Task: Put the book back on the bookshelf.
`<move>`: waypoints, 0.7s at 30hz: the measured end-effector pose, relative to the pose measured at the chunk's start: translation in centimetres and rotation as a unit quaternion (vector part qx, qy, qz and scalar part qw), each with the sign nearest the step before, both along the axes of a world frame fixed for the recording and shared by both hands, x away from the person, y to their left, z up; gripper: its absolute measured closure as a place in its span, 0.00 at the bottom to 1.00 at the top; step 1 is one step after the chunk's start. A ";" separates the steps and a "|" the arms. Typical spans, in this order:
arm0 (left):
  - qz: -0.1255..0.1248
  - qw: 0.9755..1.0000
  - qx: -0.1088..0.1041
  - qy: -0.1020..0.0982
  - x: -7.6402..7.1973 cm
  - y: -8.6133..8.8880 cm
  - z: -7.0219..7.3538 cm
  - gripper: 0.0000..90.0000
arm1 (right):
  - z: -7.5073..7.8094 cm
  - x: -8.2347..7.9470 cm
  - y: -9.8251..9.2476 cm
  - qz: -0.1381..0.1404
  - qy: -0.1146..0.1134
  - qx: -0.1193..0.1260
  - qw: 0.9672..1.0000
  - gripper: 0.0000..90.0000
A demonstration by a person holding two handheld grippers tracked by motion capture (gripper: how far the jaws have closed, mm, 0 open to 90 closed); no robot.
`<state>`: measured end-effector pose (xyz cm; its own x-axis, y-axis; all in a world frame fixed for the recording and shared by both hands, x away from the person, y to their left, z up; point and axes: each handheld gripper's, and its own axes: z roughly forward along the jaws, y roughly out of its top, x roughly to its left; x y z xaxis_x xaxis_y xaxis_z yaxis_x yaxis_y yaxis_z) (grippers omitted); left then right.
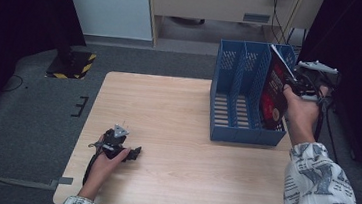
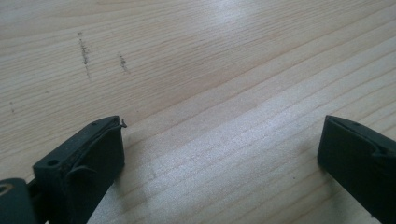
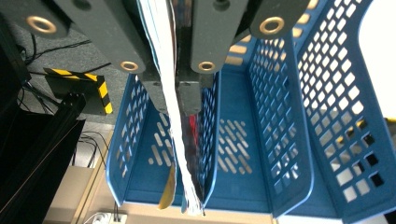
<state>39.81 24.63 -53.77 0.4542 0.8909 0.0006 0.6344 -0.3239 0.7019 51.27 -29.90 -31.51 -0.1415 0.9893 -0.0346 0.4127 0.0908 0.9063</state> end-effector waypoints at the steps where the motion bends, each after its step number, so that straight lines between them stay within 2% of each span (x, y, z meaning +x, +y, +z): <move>1: 0.000 1.000 0.000 0.000 0.0 0.0 0.0 0.00 | 0.0 0.1 0.0 -0.001 -0.002 0.001 1.000 0.97; 12: -0.002 1.000 0.002 -0.001 0.0 0.0 0.0 0.00 | -0.6 1.4 0.7 -0.016 -0.011 0.010 1.000 0.97; 21: -0.002 1.000 0.002 -0.001 0.0 0.0 0.0 0.00 | -0.9 1.7 1.0 -0.014 -0.013 0.008 1.000 0.97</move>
